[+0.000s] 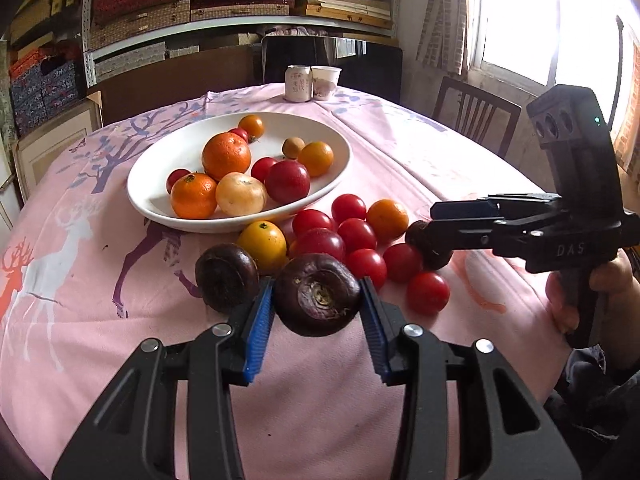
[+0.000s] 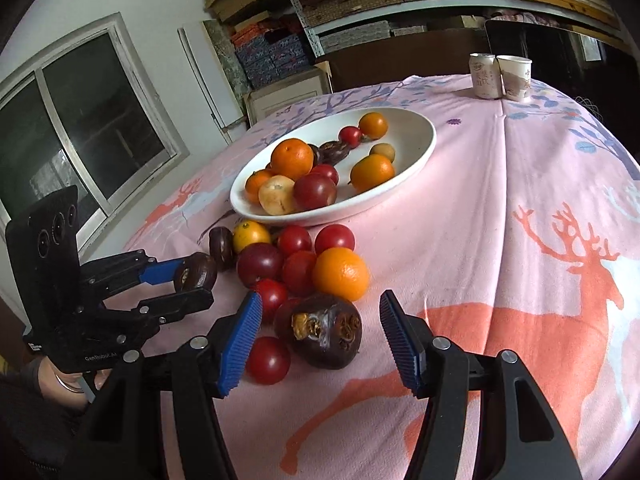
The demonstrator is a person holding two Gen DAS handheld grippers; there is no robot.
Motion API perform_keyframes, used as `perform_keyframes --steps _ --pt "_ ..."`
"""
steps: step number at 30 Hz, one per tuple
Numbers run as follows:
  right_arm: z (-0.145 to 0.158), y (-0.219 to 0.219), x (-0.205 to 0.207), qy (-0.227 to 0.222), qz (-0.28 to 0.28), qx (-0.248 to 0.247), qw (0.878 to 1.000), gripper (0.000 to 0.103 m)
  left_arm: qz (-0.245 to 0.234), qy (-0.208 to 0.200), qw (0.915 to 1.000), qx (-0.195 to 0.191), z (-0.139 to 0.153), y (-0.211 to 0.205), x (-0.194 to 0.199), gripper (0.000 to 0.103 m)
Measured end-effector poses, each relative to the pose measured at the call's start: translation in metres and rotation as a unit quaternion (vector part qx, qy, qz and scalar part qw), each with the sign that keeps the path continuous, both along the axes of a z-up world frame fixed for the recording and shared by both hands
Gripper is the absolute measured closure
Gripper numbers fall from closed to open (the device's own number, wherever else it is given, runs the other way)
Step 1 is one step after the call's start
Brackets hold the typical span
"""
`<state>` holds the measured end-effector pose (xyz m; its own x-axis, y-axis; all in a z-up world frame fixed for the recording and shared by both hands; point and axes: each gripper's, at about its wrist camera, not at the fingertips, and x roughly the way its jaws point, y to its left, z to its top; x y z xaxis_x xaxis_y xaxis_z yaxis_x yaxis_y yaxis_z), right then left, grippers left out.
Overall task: Organize fruits
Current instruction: 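Grasp a dark plum with each tool and release the right tool's plum onto the plate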
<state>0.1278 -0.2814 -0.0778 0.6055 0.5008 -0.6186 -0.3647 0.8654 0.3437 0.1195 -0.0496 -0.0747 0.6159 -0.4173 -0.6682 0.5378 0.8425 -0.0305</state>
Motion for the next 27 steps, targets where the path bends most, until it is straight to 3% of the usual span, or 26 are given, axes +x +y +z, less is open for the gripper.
perform_keyframes --steps 2,5,8,13,20,27 --pt "-0.006 -0.005 0.004 0.026 -0.005 0.014 1.000 0.042 0.000 -0.002 1.0000 0.001 0.001 -0.001 0.000 0.062" --pt "-0.015 -0.003 0.007 0.057 0.013 0.018 0.998 0.059 0.002 0.001 1.0000 -0.004 0.002 0.001 0.000 0.062" --pt "-0.013 0.000 0.002 0.043 0.014 0.008 0.999 0.060 0.005 0.006 1.0000 -0.003 0.001 0.001 -0.001 0.062" --pt "-0.010 -0.015 -0.001 0.034 0.004 0.054 0.998 0.060 0.010 0.001 0.9999 -0.013 0.003 0.004 -0.002 0.062" --pt "0.000 -0.017 -0.003 0.023 -0.001 0.068 0.997 0.060 0.026 0.016 0.9972 -0.068 0.013 0.025 0.002 0.062" --pt "0.043 0.002 0.044 0.004 -0.004 0.062 0.998 0.060 0.055 -0.007 0.9969 -0.055 0.045 0.035 0.050 0.062"
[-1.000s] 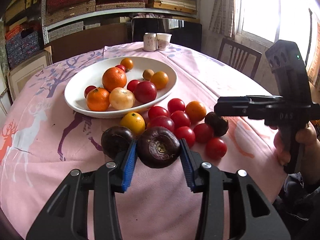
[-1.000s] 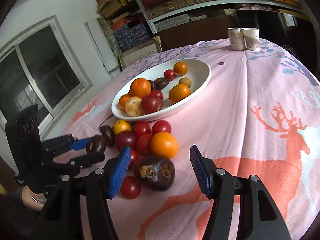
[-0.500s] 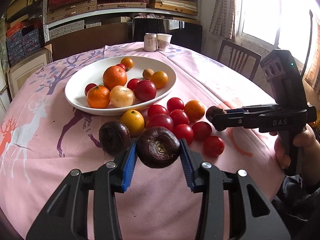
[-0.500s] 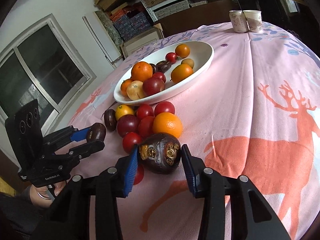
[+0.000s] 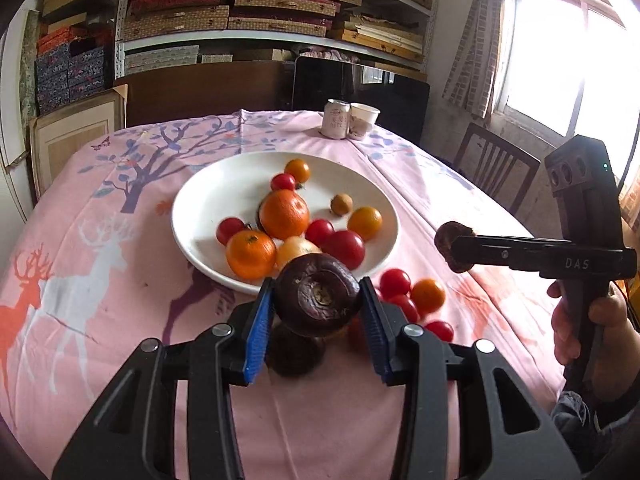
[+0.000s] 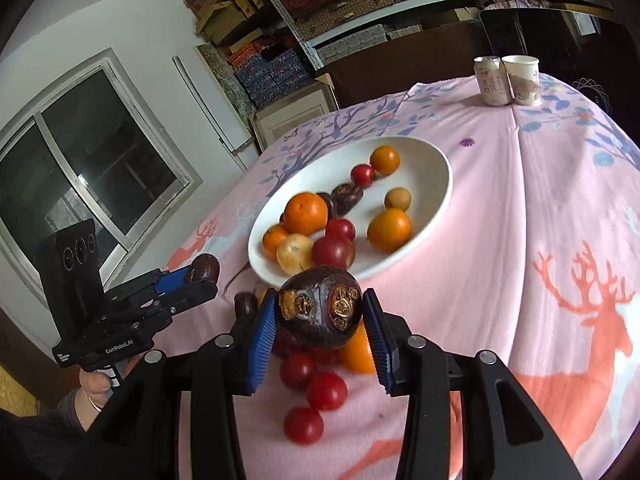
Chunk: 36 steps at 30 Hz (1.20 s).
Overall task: Organize fruits
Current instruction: 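Grasp a dark plum with each tool and release the right tool's plum onto the plate, then carry the dark plum onto the plate with the left tool while the right tool grasps a red tomato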
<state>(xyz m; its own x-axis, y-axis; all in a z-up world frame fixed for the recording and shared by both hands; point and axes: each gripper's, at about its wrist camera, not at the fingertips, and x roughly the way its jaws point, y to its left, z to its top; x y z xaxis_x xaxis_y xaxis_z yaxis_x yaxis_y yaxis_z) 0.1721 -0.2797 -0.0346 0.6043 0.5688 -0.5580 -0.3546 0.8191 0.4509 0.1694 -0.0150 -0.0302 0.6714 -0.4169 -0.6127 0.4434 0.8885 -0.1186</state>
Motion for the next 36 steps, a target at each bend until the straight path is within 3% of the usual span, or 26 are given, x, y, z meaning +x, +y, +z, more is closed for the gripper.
perform_keyframes --steps 8,10,12,15,22,26,31,36 --pt "0.009 0.027 0.094 0.024 -0.041 -0.022 0.999 0.058 0.049 0.033 0.9983 0.001 0.015 0.007 0.095 0.059" --pt "0.006 0.025 0.103 0.028 -0.058 -0.016 0.998 0.047 0.058 0.037 0.9976 0.004 0.016 0.007 0.103 0.053" --pt "0.008 0.018 0.096 0.021 -0.067 0.005 0.997 0.038 0.056 0.030 0.9980 -0.005 0.018 0.010 0.094 0.044" --pt "0.008 0.013 0.074 0.010 -0.070 -0.016 0.997 0.038 0.041 0.011 0.9991 0.005 0.017 0.011 0.068 0.036" --pt "-0.012 -0.014 0.006 0.005 -0.072 -0.020 0.997 0.034 0.004 0.040 0.9966 0.072 -0.026 0.010 0.019 0.036" --pt "-0.033 -0.033 -0.020 0.014 -0.089 0.004 0.996 0.033 -0.002 0.054 0.9964 0.066 -0.043 0.016 0.007 0.035" --pt "-0.049 -0.048 -0.023 0.044 -0.098 0.042 0.993 0.033 -0.027 0.062 0.9961 0.057 -0.046 0.012 0.004 0.036" --pt "-0.050 -0.040 -0.022 0.038 -0.091 0.021 0.995 0.033 -0.045 0.117 0.9907 0.053 -0.061 0.003 0.017 0.037"
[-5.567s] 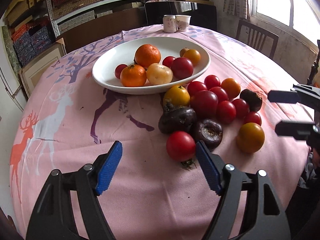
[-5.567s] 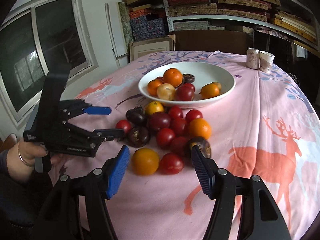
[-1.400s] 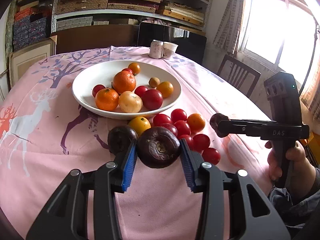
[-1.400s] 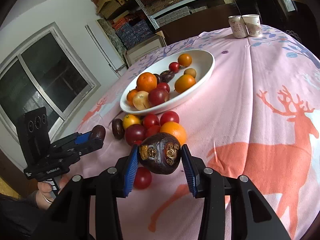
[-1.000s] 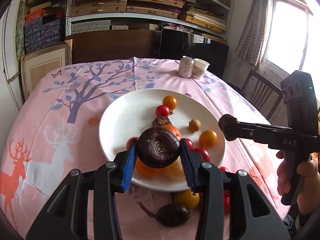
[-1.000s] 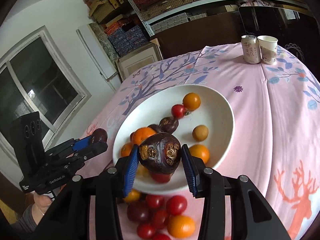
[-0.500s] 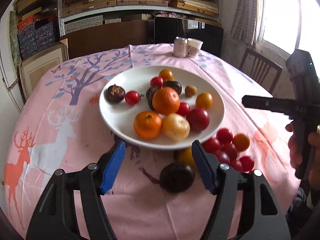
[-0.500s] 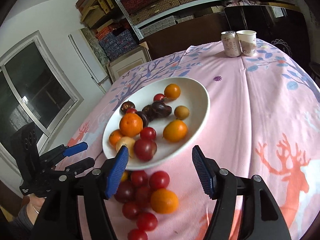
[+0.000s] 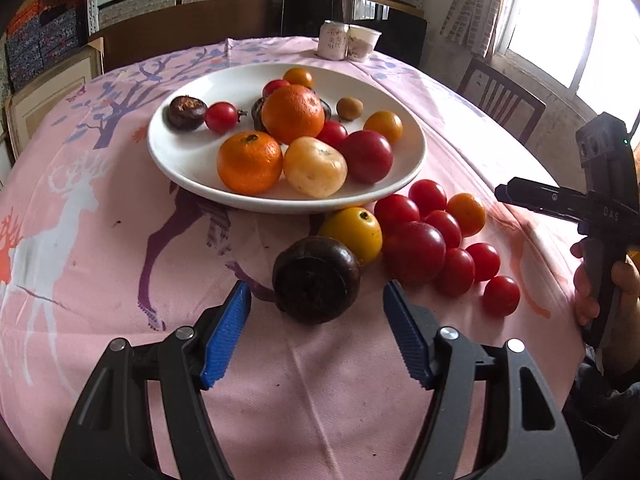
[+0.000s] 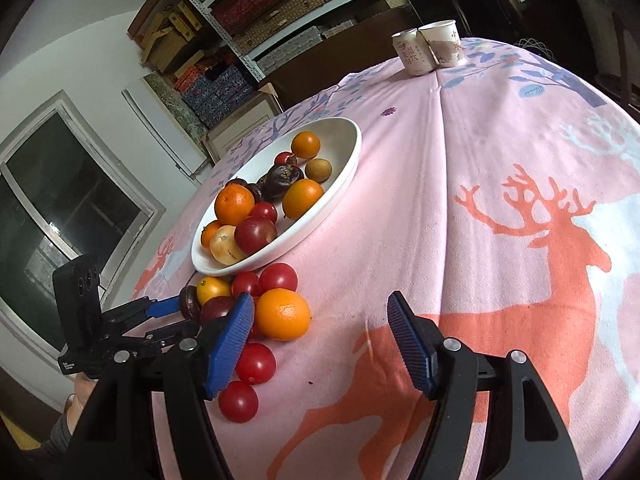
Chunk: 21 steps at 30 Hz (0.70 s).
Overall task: Organize fruits
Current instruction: 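Carry the dark plum onto the plate with the left tool while the right tool grasps a red tomato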
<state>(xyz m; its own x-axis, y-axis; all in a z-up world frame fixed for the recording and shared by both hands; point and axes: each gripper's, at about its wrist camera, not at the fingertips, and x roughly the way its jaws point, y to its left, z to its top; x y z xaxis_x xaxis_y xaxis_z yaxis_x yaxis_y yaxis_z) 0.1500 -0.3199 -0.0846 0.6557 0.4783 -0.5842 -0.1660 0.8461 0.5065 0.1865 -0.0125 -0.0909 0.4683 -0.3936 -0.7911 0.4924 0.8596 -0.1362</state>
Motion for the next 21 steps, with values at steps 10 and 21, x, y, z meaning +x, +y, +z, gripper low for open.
perform_keyframes --steps 10,21 --pt "0.005 0.022 -0.019 -0.023 0.036 -0.046 0.998 0.033 0.005 -0.083 0.9951 -0.054 0.026 0.011 -0.026 0.060" --pt "0.003 0.077 -0.060 -0.024 0.104 -0.147 0.983 0.036 0.005 -0.096 0.9943 -0.045 0.026 0.006 -0.043 0.060"
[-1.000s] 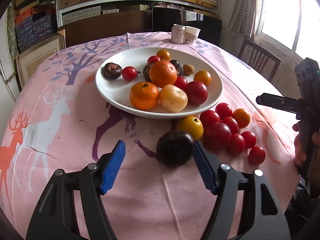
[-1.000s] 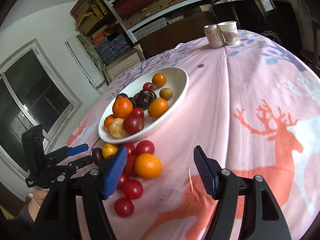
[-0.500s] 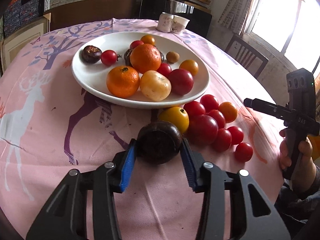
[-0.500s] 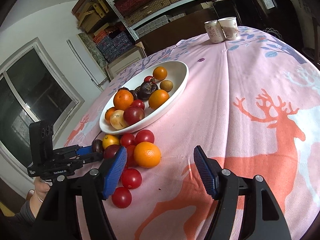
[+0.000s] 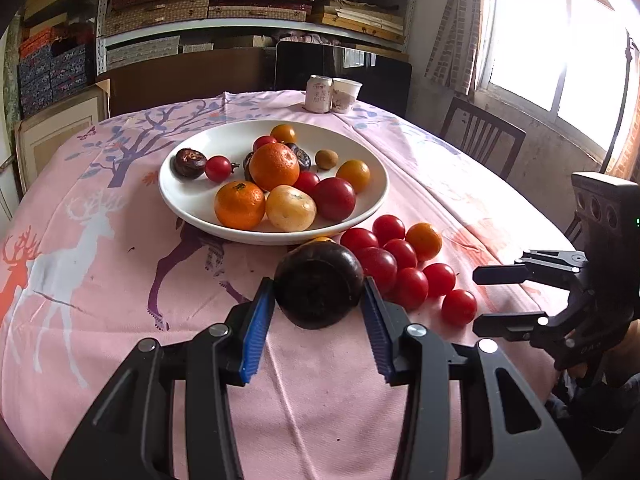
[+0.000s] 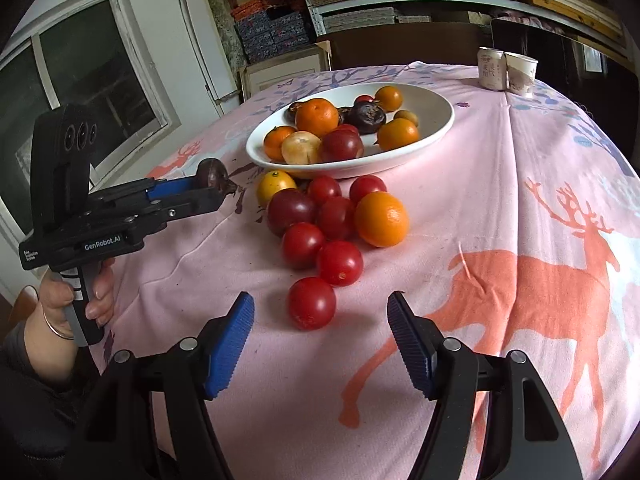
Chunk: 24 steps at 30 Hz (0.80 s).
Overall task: Organize fruits
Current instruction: 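Carry the dark plum onto the plate with the left tool while the right tool grasps a red tomato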
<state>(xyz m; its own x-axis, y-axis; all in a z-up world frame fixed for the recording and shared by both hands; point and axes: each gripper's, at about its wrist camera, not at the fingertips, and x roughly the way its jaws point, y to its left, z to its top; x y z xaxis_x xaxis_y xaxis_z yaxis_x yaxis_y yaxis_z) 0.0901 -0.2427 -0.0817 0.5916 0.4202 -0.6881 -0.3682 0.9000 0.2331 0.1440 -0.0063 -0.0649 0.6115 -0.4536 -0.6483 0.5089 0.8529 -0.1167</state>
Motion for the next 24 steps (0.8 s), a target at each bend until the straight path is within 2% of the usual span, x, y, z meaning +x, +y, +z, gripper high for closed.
perform_keyframes --steps 1,3,4,5,6,11,15,20,24 --pt "0.000 0.004 0.002 0.000 0.000 -0.008 1.000 0.039 0.003 0.003 1.0000 -0.002 -0.001 0.001 0.001 0.060" --pt "-0.005 0.010 0.010 0.021 0.001 -0.016 1.000 0.051 0.005 0.003 1.0000 -0.003 -0.001 0.002 0.001 0.060" --pt "-0.008 0.012 0.012 0.031 0.001 -0.016 0.999 0.052 0.005 0.002 1.0000 -0.003 -0.001 0.002 0.001 0.060" --pt "-0.008 0.014 0.012 0.027 0.000 -0.021 0.999 0.058 0.005 0.001 1.0000 -0.003 0.000 0.002 0.000 0.060" --pt "-0.007 0.017 0.012 0.025 0.005 -0.026 0.999 0.076 0.006 0.000 1.0000 -0.003 0.000 0.002 0.000 0.060" --pt "-0.006 0.017 0.005 0.018 0.009 -0.026 0.999 0.076 0.007 0.000 0.9999 -0.008 0.000 0.004 0.000 0.060" --pt "0.000 0.005 0.002 0.019 0.005 0.003 1.000 0.076 0.008 -0.012 0.9998 -0.015 0.003 0.007 -0.004 0.060" --pt "0.022 -0.008 0.009 -0.002 -0.006 0.025 1.000 0.076 0.006 -0.010 0.9994 -0.032 0.009 0.012 -0.004 0.060" --pt "0.044 -0.019 0.033 -0.018 -0.016 0.038 0.999 0.076 0.018 -0.013 0.9992 -0.033 0.019 0.012 0.012 0.060"
